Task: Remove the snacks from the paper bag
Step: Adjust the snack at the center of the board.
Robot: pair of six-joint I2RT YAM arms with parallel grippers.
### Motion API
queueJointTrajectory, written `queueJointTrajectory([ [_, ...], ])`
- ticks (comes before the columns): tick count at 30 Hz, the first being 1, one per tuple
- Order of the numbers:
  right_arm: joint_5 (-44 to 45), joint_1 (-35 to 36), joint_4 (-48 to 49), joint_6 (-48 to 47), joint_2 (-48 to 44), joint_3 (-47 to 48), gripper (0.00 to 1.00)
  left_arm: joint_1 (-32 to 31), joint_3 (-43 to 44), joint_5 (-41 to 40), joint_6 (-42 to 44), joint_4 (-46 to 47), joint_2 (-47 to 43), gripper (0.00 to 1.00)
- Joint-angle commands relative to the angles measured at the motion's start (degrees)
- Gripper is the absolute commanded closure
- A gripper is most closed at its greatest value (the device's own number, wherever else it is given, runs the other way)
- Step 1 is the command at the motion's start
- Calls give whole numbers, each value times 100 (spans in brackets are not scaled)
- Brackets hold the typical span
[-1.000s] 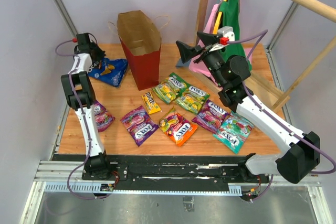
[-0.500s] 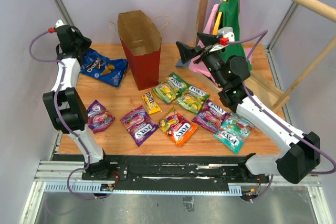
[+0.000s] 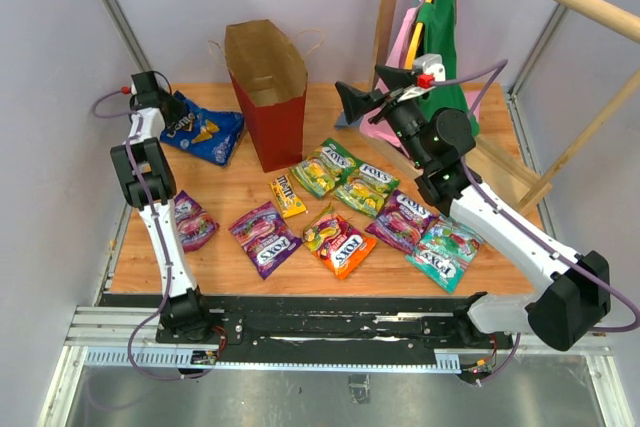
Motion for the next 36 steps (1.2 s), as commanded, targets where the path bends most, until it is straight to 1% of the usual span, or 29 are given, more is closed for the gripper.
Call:
queueJointTrajectory([
  [1,158,-97,157,-84,-192,-104,2,17,1104,146,-367,-392,814,99],
  [4,180,-95,117,-121,-221,-114,2,22,1555,93,-472,-462,1224,100],
  [6,184,-93,93,-140,-237,-122,2,26,1741,225,-494,-506,1347,99],
  [9,176,-99,63,-154,-269,-114,2,35,1692,493,-492,-433,1190,99],
  [11,151,-101,31,-145,-287,-107,2,35,1553,625,-452,-383,890,100],
  [15,113,-95,34,-103,-351,-125,2,-10,737,955,-271,-6,-243,99],
  [18,73,-95,52,-39,-354,-132,2,-157,8,945,5,262,-1374,99],
  [21,24,-93,59,12,-331,-140,2,-369,-690,871,259,352,-2248,99],
  [24,30,-93,61,31,-366,-170,2,-541,-1832,899,338,799,-3043,99],
  [27,48,-93,52,21,-414,-216,2,-614,-3101,890,122,1420,-3632,99],
  [29,45,-98,58,21,-433,-241,2,-613,-3773,948,-71,1800,-3804,99],
  [32,80,-98,61,22,-460,-296,2,-623,-4456,1132,-365,2412,-3677,99],
  [36,110,-99,85,46,-475,-356,2,-643,-4480,1444,-638,2732,-2894,100],
])
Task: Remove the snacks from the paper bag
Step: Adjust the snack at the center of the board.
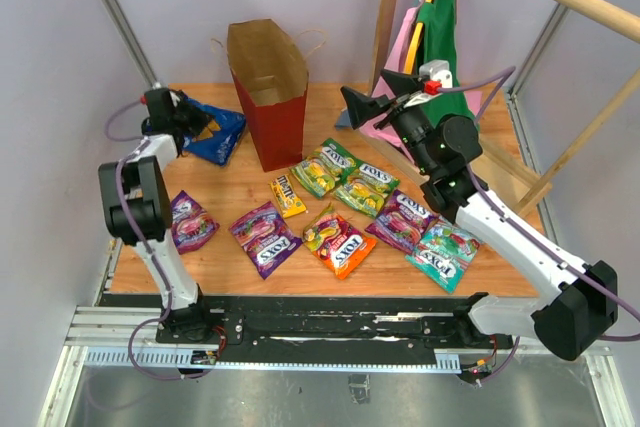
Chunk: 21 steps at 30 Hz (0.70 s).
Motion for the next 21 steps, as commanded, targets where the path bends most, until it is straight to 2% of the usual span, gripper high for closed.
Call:
queueJointTrajectory([
  [1,30,-95,146,46,-169,-116,2,-19,-32,406,-410,525,947,100],
  [5,101,-92,138,30,-250,-180,2,-99,460,648,-498,331,1777,99],
  [8,174,-97,112,-20,-320,-240,2,-177,656,468,-400,30,2099,100],
  [14,233,-98,102,-57,-397,-314,2,-180,454,-70,-312,-315,1900,100],
  [21,226,-93,119,-16,-423,-354,2,-179,-103,-130,14,-749,1254,99],
])
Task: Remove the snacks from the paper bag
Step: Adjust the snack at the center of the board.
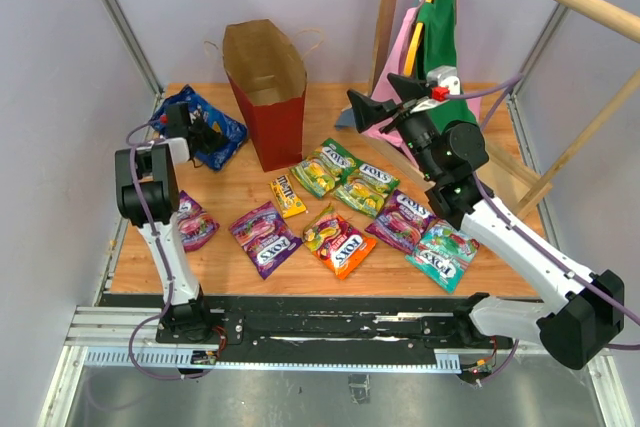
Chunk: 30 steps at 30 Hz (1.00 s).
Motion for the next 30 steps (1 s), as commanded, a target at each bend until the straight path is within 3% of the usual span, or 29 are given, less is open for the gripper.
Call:
queueJointTrajectory([
  [1,69,-96,131,-12,-123,-94,2,-11,-451,-91,373,-593,-516,99],
  [11,30,-95,284,230,-153,-272,2,6,-1784,-59,583,-592,-1547,100],
  [22,126,-97,313,532,-144,-570,2,-11,-2281,-150,806,-893,-2352,100],
  [30,104,-93,419,764,66,-736,2,-18,-2378,-761,1028,-1334,-2946,99],
])
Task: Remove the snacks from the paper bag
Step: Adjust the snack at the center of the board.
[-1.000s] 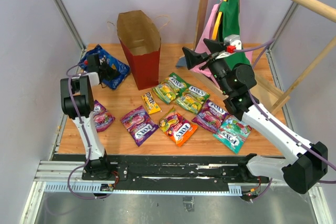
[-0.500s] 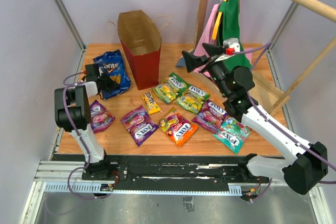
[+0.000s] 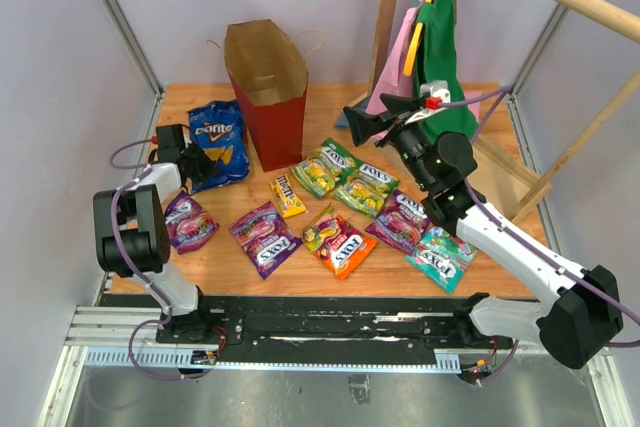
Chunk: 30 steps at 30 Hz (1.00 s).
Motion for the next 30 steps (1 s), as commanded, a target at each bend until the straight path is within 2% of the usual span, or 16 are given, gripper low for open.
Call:
queueJointTrajectory([
  [1,93,-92,283,173,106,-106,2,-12,-6,-425,255,-361,-424,99],
  [6,37,-96,235,169,242,-22,2,-14,363,-563,500,-459,-890,96],
  [11,-12,-100,168,194,232,0,2,-10,829,-62,671,-243,-913,78],
  [14,8,-95,132,211,146,-33,2,-12,1208,-336,732,-438,-585,62],
  [16,8,-97,114,229,86,-52,2,-12,1405,-852,765,-663,-336,46],
  [17,8,-94,108,243,60,-70,2,-12,1465,-1121,809,-750,-206,20],
  [18,-3,-93,99,264,41,-74,2,-14,1502,-1334,872,-805,-92,3],
  [21,-39,-93,45,295,26,-74,2,-23,1583,-1708,1084,-981,169,0],
  [24,-36,-97,49,336,70,-82,2,-139,1415,-1707,1284,-761,207,0],
  [30,-71,-95,51,379,214,-13,2,-663,1490,-2378,1597,-675,259,6],
])
